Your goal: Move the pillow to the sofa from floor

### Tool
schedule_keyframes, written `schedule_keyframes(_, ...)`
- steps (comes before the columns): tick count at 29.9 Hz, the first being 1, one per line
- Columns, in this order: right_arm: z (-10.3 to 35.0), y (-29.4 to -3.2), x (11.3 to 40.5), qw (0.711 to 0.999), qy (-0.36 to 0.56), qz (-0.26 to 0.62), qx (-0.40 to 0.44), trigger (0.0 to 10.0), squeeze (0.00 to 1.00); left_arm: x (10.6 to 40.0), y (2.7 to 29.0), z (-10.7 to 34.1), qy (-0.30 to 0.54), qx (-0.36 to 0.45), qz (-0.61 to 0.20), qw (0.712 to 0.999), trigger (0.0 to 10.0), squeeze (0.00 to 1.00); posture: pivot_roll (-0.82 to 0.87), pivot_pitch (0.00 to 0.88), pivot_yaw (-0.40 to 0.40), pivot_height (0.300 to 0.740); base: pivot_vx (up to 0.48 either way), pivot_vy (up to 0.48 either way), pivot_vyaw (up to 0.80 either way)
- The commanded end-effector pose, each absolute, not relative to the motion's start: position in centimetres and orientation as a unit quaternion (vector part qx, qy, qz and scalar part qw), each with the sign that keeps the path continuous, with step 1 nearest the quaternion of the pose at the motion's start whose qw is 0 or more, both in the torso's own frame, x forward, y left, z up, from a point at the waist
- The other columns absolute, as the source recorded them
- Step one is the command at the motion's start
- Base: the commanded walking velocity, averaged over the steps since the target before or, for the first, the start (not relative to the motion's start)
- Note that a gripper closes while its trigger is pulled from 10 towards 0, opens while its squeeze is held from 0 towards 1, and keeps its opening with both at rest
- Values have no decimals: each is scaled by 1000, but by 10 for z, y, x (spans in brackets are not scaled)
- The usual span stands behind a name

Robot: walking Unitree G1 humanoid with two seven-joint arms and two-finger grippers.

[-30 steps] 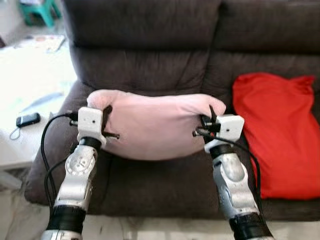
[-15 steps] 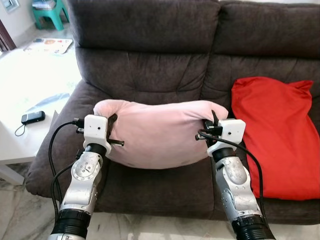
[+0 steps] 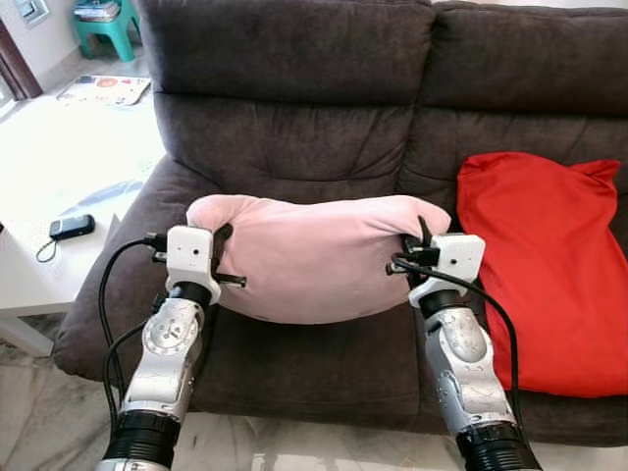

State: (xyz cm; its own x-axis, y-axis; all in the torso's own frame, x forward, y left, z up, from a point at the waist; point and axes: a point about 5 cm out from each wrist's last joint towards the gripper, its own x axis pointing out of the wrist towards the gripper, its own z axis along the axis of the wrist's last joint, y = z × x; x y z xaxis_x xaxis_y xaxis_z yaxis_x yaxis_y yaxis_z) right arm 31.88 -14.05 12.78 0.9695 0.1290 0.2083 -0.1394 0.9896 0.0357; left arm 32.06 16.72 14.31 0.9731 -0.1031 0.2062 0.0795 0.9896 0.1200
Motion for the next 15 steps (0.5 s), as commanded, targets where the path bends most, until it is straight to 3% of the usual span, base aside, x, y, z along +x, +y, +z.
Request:
schedule_keyframes(1, 142, -145, 321, 989, -136, 52, 37, 10000, 0, 320, 178, 148, -119, 55, -22, 991, 10000, 0, 78, 95, -19, 740, 0, 341, 0)
schedule_keyframes(15, 143, -145, 321, 989, -136, 53, 37, 10000, 0, 320, 177, 149, -119, 54, -20, 991, 10000, 0, 77, 96, -19, 740, 0, 399, 0)
